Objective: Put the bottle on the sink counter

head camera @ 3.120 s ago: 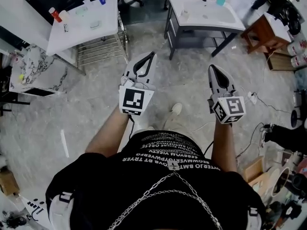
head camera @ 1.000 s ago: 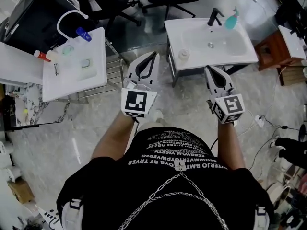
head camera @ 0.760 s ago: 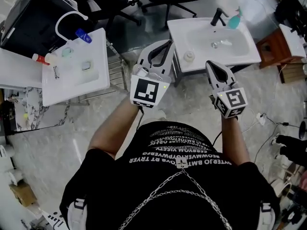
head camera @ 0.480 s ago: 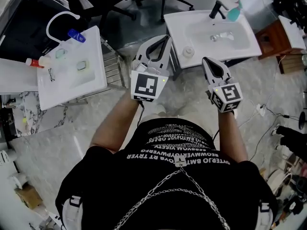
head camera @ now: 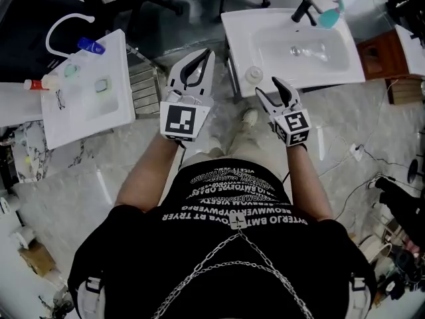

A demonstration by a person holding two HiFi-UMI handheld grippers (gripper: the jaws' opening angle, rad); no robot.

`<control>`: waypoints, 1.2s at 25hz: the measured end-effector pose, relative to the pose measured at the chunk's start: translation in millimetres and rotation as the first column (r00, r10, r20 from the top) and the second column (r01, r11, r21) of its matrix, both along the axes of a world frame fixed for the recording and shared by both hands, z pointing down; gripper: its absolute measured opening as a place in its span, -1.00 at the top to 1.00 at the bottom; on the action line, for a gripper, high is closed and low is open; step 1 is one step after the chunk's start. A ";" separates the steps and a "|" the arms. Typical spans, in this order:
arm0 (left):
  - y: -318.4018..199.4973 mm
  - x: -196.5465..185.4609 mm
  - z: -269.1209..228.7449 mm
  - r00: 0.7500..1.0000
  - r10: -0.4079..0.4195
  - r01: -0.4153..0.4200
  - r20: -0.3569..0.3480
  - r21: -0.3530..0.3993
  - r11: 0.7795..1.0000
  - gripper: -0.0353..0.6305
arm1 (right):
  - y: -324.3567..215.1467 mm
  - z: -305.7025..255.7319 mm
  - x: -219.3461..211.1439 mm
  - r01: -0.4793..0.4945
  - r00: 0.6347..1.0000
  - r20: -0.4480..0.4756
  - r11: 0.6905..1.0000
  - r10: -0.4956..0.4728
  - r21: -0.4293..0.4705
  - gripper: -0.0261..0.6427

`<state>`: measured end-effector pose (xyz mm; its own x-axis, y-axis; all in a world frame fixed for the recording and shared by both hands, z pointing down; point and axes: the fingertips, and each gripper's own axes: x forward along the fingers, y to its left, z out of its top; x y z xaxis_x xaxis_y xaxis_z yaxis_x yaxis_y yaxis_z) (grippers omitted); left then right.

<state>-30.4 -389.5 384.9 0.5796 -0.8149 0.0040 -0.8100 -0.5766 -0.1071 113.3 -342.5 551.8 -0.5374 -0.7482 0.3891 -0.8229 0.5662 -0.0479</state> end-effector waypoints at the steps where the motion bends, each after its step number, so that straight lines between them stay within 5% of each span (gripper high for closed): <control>1: -7.5 1.5 -3.8 1.000 -0.012 0.012 0.000 0.026 1.000 0.88 | -7.8 7.6 1.5 0.008 1.000 0.007 1.000 -0.008 -0.005 0.19; 5: -25.3 14.8 -6.1 0.999 -0.035 0.032 0.030 0.100 0.994 0.88 | -33.1 46.9 5.2 0.070 0.998 0.010 0.997 -0.070 -0.039 -0.04; 12: -62.3 19.1 31.3 0.997 -0.067 0.066 0.034 0.023 0.998 0.88 | -60.8 126.4 -5.7 0.182 0.979 -0.077 0.979 -0.190 -0.096 -0.19; 30: -63.4 35.2 65.6 0.991 -0.016 0.022 0.133 -0.042 0.999 0.88 | -86.4 189.8 -17.9 0.206 0.958 -0.176 0.971 -0.226 -0.125 -0.07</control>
<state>4.8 -452.9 450.5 0.5559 -0.8232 0.1153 -0.8013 -0.5676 -0.1892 95.4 -428.9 741.6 -0.5918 -0.5722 0.5677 -0.6812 0.7316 0.0273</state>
